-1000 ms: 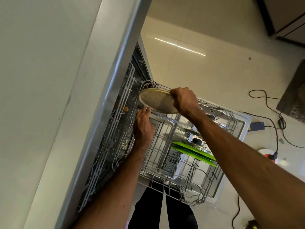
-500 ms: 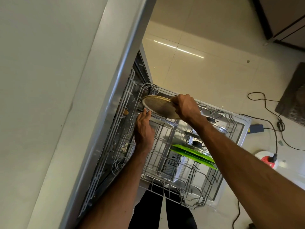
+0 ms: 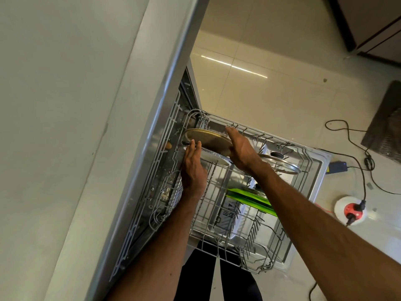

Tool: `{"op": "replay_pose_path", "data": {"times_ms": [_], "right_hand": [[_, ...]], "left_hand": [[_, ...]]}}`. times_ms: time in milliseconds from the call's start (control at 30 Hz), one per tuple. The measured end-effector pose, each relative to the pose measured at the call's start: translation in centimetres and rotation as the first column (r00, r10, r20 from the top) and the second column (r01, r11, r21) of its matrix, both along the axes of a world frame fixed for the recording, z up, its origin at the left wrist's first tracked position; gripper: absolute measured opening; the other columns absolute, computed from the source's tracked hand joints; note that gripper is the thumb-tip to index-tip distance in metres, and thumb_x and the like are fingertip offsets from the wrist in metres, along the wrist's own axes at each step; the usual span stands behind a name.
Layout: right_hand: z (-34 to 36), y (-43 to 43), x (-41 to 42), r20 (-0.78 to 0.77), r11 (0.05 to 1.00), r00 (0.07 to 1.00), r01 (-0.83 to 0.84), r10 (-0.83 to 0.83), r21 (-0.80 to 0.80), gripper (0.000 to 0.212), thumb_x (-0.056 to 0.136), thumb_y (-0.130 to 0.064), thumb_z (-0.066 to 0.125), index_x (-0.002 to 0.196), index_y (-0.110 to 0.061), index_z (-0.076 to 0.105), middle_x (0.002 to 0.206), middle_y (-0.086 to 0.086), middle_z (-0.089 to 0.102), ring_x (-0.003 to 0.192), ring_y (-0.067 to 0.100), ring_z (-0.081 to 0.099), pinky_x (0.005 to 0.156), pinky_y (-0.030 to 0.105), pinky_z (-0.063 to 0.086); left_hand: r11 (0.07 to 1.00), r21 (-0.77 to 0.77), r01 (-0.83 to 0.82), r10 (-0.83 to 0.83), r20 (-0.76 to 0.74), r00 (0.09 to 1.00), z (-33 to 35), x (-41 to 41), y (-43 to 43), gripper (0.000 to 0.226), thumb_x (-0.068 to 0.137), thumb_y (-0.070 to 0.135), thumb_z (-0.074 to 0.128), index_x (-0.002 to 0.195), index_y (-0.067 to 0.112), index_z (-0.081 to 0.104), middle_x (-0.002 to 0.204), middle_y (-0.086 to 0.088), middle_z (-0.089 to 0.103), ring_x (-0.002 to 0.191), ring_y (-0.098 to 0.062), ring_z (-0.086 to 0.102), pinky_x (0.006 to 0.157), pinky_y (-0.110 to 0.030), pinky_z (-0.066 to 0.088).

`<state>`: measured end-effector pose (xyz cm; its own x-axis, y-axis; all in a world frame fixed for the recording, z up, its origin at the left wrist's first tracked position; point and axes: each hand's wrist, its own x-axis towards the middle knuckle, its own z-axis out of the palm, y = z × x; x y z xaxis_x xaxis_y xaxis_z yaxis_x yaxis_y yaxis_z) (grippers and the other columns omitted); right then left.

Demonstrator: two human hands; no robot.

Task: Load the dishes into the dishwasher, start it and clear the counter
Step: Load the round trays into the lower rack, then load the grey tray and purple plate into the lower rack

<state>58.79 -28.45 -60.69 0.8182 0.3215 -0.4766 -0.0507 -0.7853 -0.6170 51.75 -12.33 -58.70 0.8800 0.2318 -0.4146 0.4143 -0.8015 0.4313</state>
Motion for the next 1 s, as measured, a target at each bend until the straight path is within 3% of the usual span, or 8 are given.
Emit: {"op": "replay_pose_path", "data": {"times_ms": [167, 267, 367, 533, 700, 767, 867, 1000], "right_hand": [[1.2, -1.0, -2.9, 0.071, 0.982, 0.980, 0.184, -0.187, 0.053, 0.047, 0.096, -0.010, 0.061, 0.141, -0.007, 0.048, 0.138, 0.015, 0.056, 0.127, 0.028, 0.052, 0.106, 0.048, 0.048], [4.2, -1.4, -6.1, 0.108, 0.946, 0.946, 0.290, -0.306, 0.143, 0.040, 0.105, -0.028, 0.038, 0.132, -0.004, 0.055, 0.127, 0.017, 0.059, 0.115, 0.029, 0.057, 0.098, 0.044, 0.051], [7.2, -1.1, -9.5, 0.127, 0.884, 0.892, 0.395, -0.434, 0.249, 0.027, 0.105, -0.014, 0.044, 0.126, -0.010, 0.060, 0.119, 0.008, 0.063, 0.107, 0.023, 0.060, 0.091, 0.044, 0.054], [13.1, 0.3, -13.6, 0.016, 0.858, 0.878, 0.464, -0.479, 0.222, 0.026, 0.100, -0.003, 0.050, 0.116, -0.012, 0.068, 0.111, -0.003, 0.069, 0.098, 0.008, 0.064, 0.090, 0.031, 0.057], [23.1, 2.9, -17.0, -0.138, 0.895, 0.950, 0.312, -0.282, 0.319, 0.023, 0.099, -0.001, 0.055, 0.110, -0.016, 0.070, 0.102, -0.008, 0.073, 0.091, 0.006, 0.070, 0.087, 0.033, 0.060], [27.4, 4.2, -18.9, -0.148, 0.910, 0.975, 0.211, -0.167, 0.358, 0.022, 0.100, -0.004, 0.056, 0.111, -0.016, 0.071, 0.098, -0.008, 0.075, 0.088, 0.007, 0.072, 0.083, 0.036, 0.062], [33.6, 7.2, -22.5, -0.067, 0.927, 0.998, 0.029, -0.005, 0.375, 0.020, 0.098, -0.010, 0.059, 0.108, -0.017, 0.073, 0.100, -0.002, 0.075, 0.090, 0.014, 0.071, 0.082, 0.040, 0.061], [40.6, 12.5, -28.6, 0.029, 0.882, 0.952, -0.293, 0.304, 0.371, 0.019, 0.093, -0.013, 0.060, 0.103, -0.019, 0.074, 0.093, -0.001, 0.077, 0.085, 0.014, 0.070, 0.077, 0.025, 0.055]], "left_hand": [[0.999, -0.032, 0.006, -0.006, 0.010, 1.000, 1.2, -0.1, -0.6, 0.090, 0.083, -0.021, 0.047, 0.159, 0.016, 0.020, 0.167, -0.006, 0.017, 0.148, -0.026, 0.032, 0.094, -0.034, 0.057], [0.998, -0.060, -0.009, 0.012, 0.046, 0.999, 2.8, -1.3, -1.5, 0.089, 0.080, -0.021, 0.049, 0.159, 0.010, 0.020, 0.165, -0.010, 0.022, 0.149, -0.025, 0.030, 0.110, -0.021, 0.035], [0.998, -0.062, -0.032, 0.036, 0.067, 0.997, 5.5, -3.7, -2.2, 0.078, 0.085, -0.017, 0.051, 0.156, 0.005, 0.028, 0.162, -0.013, 0.030, 0.148, -0.024, 0.033, 0.108, -0.016, 0.022], [0.996, -0.058, -0.069, 0.073, 0.084, 0.994, 12.5, -9.5, -2.0, 0.062, 0.091, -0.009, 0.046, 0.151, 0.006, 0.041, 0.159, -0.012, 0.038, 0.145, -0.025, 0.039, 0.106, -0.016, 0.025], [0.992, -0.099, -0.083, 0.093, 0.101, 0.990, 22.3, -16.8, -0.2, 0.049, 0.096, -0.003, 0.045, 0.140, 0.018, 0.052, 0.151, -0.003, 0.049, 0.137, -0.021, 0.048, 0.114, -0.036, 0.040], [0.987, -0.096, -0.128, 0.139, 0.126, 0.982, 26.8, -19.9, 0.9, 0.046, 0.094, -0.001, 0.044, 0.132, 0.023, 0.055, 0.135, -0.002, 0.062, 0.122, -0.024, 0.060, 0.102, -0.045, 0.050], [0.964, -0.091, -0.249, 0.262, 0.210, 0.942, 33.1, -25.7, 2.0, 0.038, 0.099, 0.003, 0.045, 0.126, 0.021, 0.065, 0.124, -0.003, 0.069, 0.113, -0.023, 0.063, 0.098, -0.035, 0.051], [0.895, -0.077, -0.439, 0.443, 0.270, 0.855, 38.9, -35.1, 4.5, 0.032, 0.095, 0.013, 0.053, 0.120, 0.027, 0.068, 0.122, 0.005, 0.069, 0.113, -0.018, 0.063, 0.094, -0.023, 0.042]]}}
